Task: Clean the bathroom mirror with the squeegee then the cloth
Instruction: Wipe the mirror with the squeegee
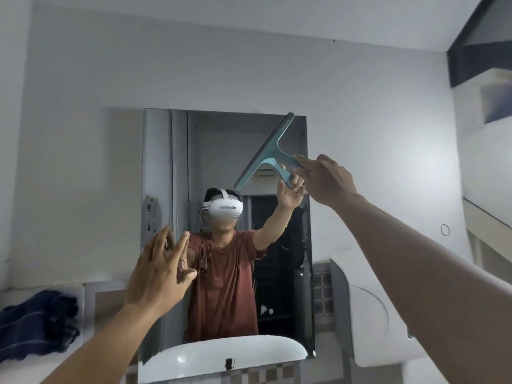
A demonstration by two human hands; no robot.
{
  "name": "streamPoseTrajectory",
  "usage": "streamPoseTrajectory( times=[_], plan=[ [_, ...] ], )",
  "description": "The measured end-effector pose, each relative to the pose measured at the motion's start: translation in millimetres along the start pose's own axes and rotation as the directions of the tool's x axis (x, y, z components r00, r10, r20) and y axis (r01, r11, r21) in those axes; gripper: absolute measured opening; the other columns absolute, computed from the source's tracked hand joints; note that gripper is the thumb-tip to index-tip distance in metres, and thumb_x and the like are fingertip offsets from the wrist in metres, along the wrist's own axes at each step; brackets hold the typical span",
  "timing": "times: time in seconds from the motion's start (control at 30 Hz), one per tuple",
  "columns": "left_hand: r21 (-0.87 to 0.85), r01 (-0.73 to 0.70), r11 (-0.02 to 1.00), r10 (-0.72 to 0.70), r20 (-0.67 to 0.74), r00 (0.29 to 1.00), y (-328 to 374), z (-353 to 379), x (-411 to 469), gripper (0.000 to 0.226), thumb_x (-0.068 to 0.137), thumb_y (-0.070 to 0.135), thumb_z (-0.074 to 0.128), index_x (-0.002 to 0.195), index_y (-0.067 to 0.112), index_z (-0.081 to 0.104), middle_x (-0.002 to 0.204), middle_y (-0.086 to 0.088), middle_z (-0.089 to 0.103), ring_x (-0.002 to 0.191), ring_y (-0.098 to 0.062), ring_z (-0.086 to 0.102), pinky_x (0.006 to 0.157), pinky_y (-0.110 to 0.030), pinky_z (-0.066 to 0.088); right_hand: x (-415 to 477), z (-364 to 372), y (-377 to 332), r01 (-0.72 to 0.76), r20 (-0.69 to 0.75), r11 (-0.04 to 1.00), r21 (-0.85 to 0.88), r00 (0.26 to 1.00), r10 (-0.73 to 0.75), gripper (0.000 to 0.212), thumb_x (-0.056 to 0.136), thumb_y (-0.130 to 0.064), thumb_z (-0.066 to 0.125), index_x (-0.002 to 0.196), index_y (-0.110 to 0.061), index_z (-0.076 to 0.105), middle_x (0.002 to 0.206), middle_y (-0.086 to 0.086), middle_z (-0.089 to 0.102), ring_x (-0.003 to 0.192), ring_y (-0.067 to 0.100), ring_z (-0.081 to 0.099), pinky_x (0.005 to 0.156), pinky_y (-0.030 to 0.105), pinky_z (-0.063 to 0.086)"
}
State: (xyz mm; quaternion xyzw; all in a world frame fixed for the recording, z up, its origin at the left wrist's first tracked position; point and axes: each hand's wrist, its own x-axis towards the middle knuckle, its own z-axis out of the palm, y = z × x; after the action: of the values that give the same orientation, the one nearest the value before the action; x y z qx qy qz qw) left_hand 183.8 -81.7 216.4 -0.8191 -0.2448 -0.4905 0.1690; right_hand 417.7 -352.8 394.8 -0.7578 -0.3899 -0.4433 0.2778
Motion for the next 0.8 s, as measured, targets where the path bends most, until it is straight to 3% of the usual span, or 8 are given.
streamPoseTrajectory(
  times=[0.3, 0.63, 0.8],
  plan=[
    [-0.002, 0.009, 1.0, -0.009, 0.025, 1.0, 0.1, -0.9, -0.1, 0.102, 0.068, 0.051, 0.086, 0.153, 0.024, 0.038, 0.158, -0.023, 0.029, 0.142, -0.046, 0.033, 0.103, -0.059, 0.048, -9.7, 4.5, 1.4, -0.093, -0.006, 0.994, 0.053, 0.996, 0.093, 0.043, 0.107, -0.043, 0.036, 0.149, -0.04, 0.045, 0.113, 0.004, 0.057, 0.101, 0.03, 0.063, 0.077, 0.037, 0.048],
    [0.005, 0.009, 1.0, -0.009, 0.031, 0.999, 1.4, -2.4, -0.7, 0.102, 0.067, 0.05, 0.086, 0.152, 0.02, 0.038, 0.155, -0.023, 0.03, 0.142, -0.045, 0.032, 0.105, -0.059, 0.047, -39.7, 22.8, -19.4, -0.213, -0.005, 0.958, 0.192, 0.976, 0.218, 0.037, 0.108, -0.033, 0.032, 0.14, -0.032, 0.051, 0.1, 0.004, 0.052, 0.084, 0.025, 0.051, 0.066, 0.032, 0.035],
    [0.001, 0.01, 1.0, -0.01, 0.045, 0.999, 1.1, -3.6, 0.0, 0.101, 0.07, 0.05, 0.084, 0.153, 0.021, 0.036, 0.155, -0.022, 0.028, 0.142, -0.045, 0.03, 0.108, -0.059, 0.044, -52.8, 32.6, -32.7, -0.258, 0.01, 0.939, 0.228, 0.965, 0.262, 0.041, 0.108, -0.033, 0.028, 0.144, -0.029, 0.046, 0.105, 0.008, 0.051, 0.083, 0.028, 0.051, 0.073, 0.035, 0.039]
  ],
)
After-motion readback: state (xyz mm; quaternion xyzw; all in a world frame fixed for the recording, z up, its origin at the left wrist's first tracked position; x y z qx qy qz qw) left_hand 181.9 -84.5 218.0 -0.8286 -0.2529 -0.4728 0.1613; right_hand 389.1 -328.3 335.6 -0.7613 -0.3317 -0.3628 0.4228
